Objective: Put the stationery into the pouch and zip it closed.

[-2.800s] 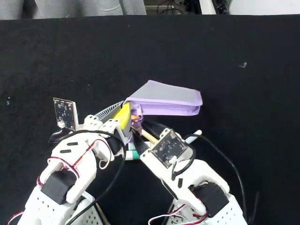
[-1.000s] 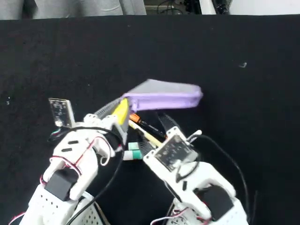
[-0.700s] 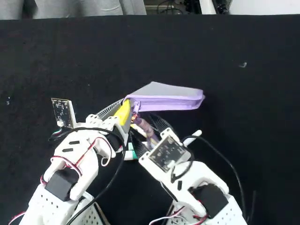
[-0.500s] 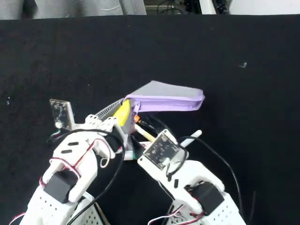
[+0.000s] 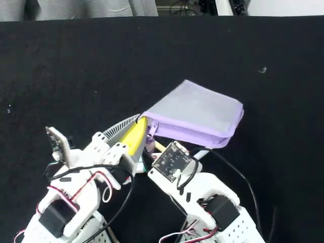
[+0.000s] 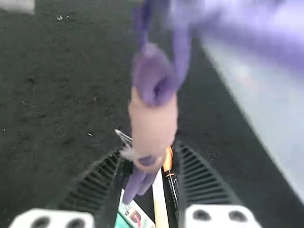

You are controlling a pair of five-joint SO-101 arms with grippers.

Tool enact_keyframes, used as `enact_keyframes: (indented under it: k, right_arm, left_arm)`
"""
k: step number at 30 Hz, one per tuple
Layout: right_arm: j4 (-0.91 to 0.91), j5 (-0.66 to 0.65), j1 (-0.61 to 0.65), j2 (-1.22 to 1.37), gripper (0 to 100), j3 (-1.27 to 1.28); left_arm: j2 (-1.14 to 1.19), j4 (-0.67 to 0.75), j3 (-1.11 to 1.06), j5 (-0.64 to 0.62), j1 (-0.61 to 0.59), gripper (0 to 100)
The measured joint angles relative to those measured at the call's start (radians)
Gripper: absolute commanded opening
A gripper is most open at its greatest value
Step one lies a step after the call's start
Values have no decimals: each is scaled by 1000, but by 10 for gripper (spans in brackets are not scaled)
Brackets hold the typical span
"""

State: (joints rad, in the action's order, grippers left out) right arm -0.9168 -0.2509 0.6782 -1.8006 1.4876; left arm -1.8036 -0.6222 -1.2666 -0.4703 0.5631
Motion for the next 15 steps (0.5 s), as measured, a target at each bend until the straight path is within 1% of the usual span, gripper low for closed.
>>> enact_keyframes:
  k: [2,15]
  right_arm:
    - [-3,0,0,0,92,-9]
    - [-5,0,-3,0,92,-41]
  left_arm:
    - [0,0,-2,0,-15,29]
    - [-9,0,-31,0,-23,29]
